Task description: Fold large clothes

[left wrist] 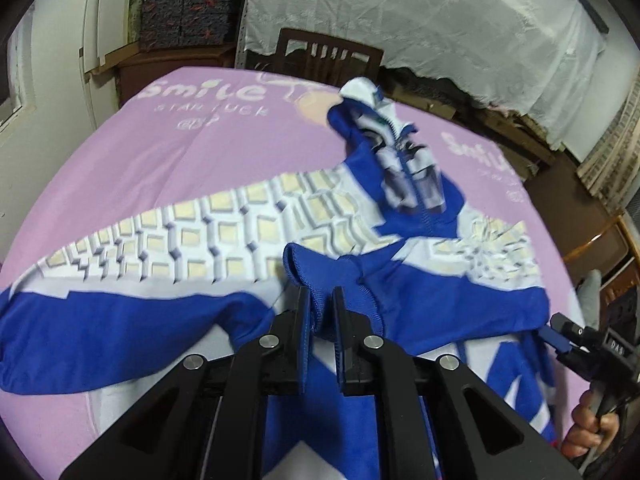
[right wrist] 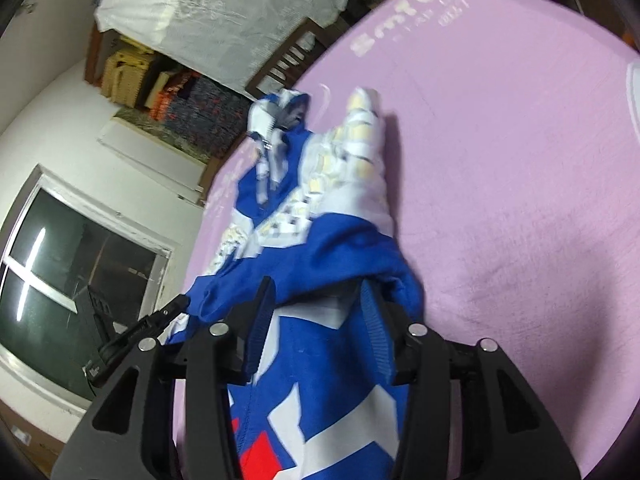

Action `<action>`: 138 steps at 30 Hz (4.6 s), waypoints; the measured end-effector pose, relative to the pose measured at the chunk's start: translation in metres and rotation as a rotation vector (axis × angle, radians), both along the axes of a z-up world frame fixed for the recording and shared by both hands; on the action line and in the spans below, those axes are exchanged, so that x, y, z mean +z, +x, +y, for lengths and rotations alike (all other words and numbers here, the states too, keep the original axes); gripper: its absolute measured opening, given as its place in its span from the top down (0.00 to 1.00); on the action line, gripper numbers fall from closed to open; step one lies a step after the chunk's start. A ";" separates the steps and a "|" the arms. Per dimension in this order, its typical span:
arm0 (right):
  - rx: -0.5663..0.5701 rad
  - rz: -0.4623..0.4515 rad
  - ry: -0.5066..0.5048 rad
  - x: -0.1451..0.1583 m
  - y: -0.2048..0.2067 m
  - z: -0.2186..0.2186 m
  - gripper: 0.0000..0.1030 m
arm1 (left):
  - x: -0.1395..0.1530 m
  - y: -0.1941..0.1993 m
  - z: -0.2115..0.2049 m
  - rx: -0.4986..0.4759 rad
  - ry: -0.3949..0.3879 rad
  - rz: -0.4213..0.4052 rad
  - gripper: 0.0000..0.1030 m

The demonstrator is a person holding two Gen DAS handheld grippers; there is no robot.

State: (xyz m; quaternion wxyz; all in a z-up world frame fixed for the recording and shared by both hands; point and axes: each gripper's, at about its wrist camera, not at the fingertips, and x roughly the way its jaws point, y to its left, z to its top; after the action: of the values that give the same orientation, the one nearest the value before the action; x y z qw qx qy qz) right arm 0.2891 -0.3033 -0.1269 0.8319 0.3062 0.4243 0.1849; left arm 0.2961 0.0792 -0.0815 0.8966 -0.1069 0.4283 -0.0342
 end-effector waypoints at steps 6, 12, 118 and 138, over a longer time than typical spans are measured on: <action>-0.081 0.058 -0.083 -0.010 0.003 -0.010 0.85 | -0.027 0.003 0.008 0.023 0.013 0.070 0.85; -0.078 0.078 -0.058 -0.010 0.000 -0.020 0.86 | -0.012 -0.014 0.025 0.066 -0.043 0.041 0.81; -0.036 -0.026 -0.129 0.023 0.018 0.030 0.52 | 0.094 -0.031 -0.012 0.205 0.306 -0.206 0.87; -0.073 0.013 0.005 0.018 0.026 0.003 0.51 | -0.012 0.018 -0.177 -0.155 0.218 -0.048 0.77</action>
State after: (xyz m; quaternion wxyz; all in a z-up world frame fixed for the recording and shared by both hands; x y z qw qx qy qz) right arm 0.3147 -0.3003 -0.1093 0.8345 0.3247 0.4178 0.1536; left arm 0.3143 -0.0974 -0.0932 0.9076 0.0252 0.4149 -0.0592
